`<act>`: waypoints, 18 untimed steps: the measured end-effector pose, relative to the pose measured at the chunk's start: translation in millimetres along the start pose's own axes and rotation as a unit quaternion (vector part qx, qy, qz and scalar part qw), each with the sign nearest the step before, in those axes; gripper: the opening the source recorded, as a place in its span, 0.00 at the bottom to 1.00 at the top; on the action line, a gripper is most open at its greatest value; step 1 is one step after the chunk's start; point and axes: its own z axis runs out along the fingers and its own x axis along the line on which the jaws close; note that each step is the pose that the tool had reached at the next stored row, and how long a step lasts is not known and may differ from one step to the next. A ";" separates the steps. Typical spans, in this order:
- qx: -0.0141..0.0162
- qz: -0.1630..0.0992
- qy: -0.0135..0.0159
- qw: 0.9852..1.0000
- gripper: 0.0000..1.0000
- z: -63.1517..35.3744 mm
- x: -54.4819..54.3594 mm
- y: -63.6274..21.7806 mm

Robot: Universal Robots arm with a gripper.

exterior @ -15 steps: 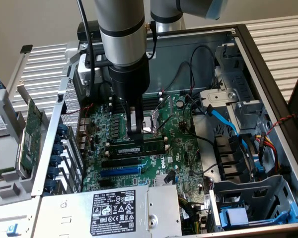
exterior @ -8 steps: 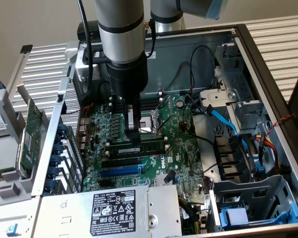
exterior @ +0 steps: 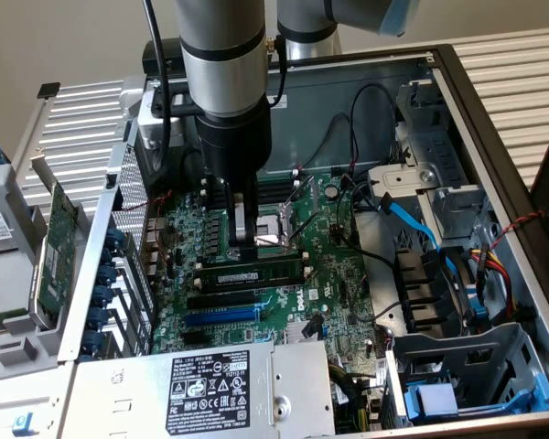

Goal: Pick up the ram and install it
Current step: 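Press down the ram until it locks into place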

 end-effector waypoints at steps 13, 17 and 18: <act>0.000 0.000 0.007 1.000 0.11 5.5 -3.6 -0.3; 0.000 0.000 0.007 1.000 0.11 7.4 -3.6 -0.3; 0.000 0.000 0.007 1.000 0.11 7.7 -3.6 -0.3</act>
